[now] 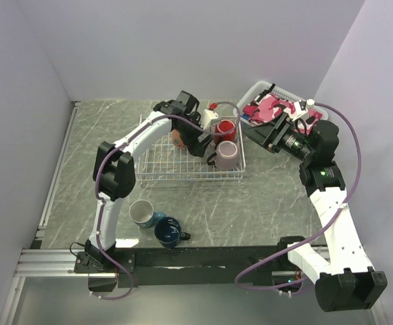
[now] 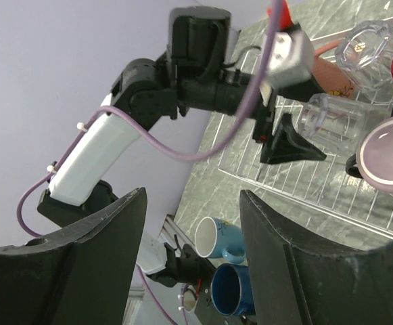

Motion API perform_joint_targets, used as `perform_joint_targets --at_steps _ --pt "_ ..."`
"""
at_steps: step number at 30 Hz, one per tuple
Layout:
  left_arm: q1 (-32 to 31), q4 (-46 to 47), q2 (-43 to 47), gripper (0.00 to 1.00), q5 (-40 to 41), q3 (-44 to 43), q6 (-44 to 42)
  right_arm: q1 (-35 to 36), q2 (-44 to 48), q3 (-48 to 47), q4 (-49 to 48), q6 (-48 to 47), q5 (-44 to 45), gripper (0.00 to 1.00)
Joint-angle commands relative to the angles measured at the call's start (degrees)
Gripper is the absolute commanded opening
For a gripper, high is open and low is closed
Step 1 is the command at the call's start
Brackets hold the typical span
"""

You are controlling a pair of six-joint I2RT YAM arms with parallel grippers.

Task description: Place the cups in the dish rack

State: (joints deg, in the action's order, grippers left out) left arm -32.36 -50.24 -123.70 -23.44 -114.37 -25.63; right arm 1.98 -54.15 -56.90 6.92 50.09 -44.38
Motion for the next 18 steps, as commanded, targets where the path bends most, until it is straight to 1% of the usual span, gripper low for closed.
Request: perform_joint_targets --at_steps 1,7,8,11,13,14,15,16,17,18 --pt "1.95 3.21 1.62 0.96 -6.08 -6.56 7.32 -0.40 0.27 0.04 -2.61 0.10 -0.97 0.65" --pt "3.62 5.41 2.32 0.96 -11.27 -15.79 14.89 -0.40 -1.31 -1.27 -1.30 -1.30 -0.62 0.68" --pt "3.79 5.41 2.41 0.96 -12.49 -17.97 15.86 -0.40 -1.66 -1.63 -0.60 -1.65 -0.53 0.68" --pt "5.28 6.03 3.55 0.96 -14.70 -20.62 19.38 -0.22 -2.80 -3.56 3.17 -4.73 0.70 0.68" --pt "7.04 6.46 5.48 0.96 -16.28 -20.55 21.22 0.21 -4.20 -5.13 5.20 -6.31 0.87 0.67" --pt "7.83 6.64 6.36 0.96 -16.81 -19.50 21.84 0.65 -4.82 -6.02 8.08 -8.66 1.40 0.66" --pt "9.93 6.91 8.63 0.96 -18.38 -18.62 22.46 1.44 -6.13 -6.98 9.94 -10.25 1.66 0.66" --pt "11.43 7.26 9.96 0.96 -19.26 -17.39 24.12 2.93 -7.19 -9.86 12.31 -12.18 2.27 0.64" --pt "13.09 8.65 11.36 0.96 -20.75 -14.08 25.18 6.42 -8.59 -11.89 18.59 -17.08 4.54 0.63" --pt "17.20 9.54 14.42 0.96 -22.16 -11.87 27.62 9.24 -12.43 -14.26 22.66 -20.00 6.31 0.62"
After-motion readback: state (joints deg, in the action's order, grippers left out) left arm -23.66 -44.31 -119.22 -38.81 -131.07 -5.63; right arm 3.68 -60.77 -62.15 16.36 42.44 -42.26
